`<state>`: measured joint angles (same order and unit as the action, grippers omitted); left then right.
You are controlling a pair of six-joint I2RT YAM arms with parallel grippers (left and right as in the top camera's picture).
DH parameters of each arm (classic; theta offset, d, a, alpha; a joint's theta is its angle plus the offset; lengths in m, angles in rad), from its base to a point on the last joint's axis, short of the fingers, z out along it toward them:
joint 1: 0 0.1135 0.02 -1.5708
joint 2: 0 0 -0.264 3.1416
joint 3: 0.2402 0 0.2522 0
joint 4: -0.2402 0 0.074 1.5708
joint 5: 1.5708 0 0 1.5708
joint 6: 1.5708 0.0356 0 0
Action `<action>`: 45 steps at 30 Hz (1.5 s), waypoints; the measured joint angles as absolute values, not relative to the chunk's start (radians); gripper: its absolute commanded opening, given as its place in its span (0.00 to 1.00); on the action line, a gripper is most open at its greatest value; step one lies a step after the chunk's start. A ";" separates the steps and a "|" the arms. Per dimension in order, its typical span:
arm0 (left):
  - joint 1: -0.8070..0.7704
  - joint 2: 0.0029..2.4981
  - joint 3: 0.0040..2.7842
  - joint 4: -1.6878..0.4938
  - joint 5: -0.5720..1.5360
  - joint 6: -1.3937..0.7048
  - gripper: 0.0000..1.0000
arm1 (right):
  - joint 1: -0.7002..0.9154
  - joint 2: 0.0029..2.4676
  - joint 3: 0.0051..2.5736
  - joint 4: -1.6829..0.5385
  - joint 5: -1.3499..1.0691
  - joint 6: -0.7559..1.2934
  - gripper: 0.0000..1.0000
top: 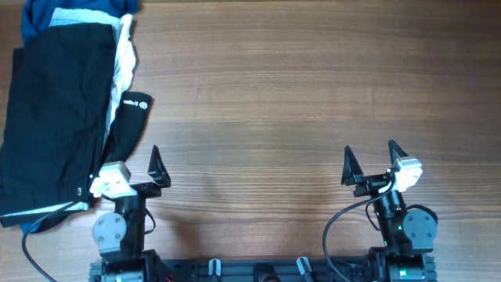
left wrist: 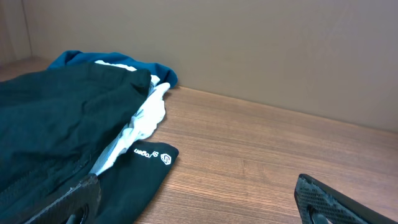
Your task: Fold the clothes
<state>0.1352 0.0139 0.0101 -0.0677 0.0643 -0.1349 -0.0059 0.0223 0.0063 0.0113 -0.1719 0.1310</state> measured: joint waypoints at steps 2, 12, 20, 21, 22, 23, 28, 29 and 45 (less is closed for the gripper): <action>0.136 0.014 0.010 -0.068 0.064 -0.135 1.00 | -0.006 0.022 0.006 0.011 -0.172 0.131 1.00; 0.136 0.014 0.010 -0.068 0.064 -0.135 1.00 | -0.006 0.022 0.006 0.011 -0.172 0.131 1.00; 0.135 0.014 0.010 -0.068 0.064 -0.135 1.00 | -0.006 0.022 0.006 0.011 -0.172 0.131 1.00; 0.136 0.014 0.010 -0.068 0.064 -0.135 1.00 | -0.006 0.022 0.006 0.011 -0.171 0.131 1.00; 0.136 0.014 0.010 -0.068 0.064 -0.135 1.00 | -0.006 0.022 0.006 0.011 -0.167 0.131 1.00; 0.136 0.014 0.010 -0.068 0.064 -0.135 1.00 | -0.006 0.022 0.006 0.011 -0.168 0.137 1.00; 0.136 0.014 0.010 -0.068 0.064 -0.135 1.00 | -0.006 0.022 0.006 0.019 -0.168 0.213 1.00; 0.136 0.014 0.010 -0.068 0.064 -0.135 1.00 | -0.006 0.022 0.006 0.030 -0.173 0.217 1.00; 0.136 0.141 0.284 -0.229 0.064 -0.137 1.00 | -0.007 0.543 0.396 0.084 -0.339 0.103 1.00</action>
